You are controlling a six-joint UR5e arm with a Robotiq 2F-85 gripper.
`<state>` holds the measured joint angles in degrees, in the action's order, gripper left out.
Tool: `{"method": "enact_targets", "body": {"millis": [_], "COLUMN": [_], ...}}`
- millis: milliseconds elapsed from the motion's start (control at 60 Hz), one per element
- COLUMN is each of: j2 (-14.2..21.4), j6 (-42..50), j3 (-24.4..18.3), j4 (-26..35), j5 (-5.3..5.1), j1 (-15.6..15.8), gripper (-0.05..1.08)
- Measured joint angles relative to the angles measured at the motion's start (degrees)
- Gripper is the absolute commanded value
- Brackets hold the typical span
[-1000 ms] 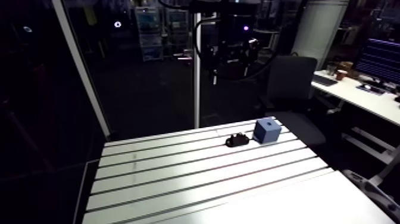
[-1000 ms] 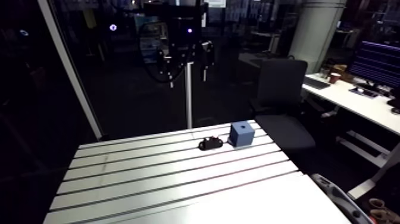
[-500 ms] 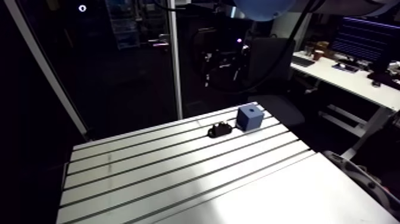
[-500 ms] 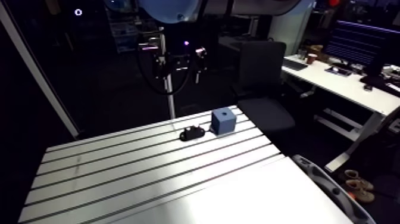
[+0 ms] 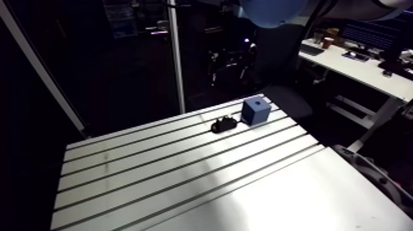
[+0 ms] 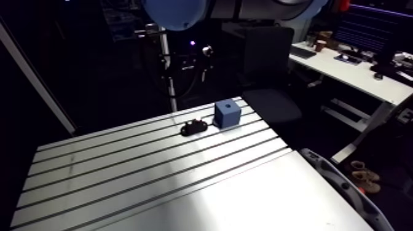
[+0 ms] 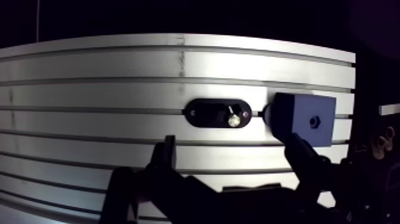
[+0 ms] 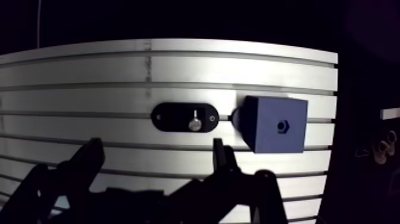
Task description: Pick up the M10 bolt and insert it into the hex recess until seated.
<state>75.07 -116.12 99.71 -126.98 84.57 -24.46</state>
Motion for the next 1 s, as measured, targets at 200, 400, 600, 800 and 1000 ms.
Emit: {"method": "enact_targets", "body": {"millis": [200, 400, 600, 800, 1000], "j2": [-1.85, -3.63, -5.39, -6.58, -7.5], "j6": [-0.01, 0.11, 0.13, 0.12, 0.24], "j3": [0.16, 0.22, 0.25, 0.26, 0.35], "j4": [-1.75, -2.27, -3.23, -3.87, -4.41], "j5": [0.47, 1.54, 2.05, 2.18, 2.22], "j1": [-0.05, -0.07, -0.21, -0.73, -1.26], "gripper": [0.14, 0.29, 0.38, 0.46, 0.49]}}
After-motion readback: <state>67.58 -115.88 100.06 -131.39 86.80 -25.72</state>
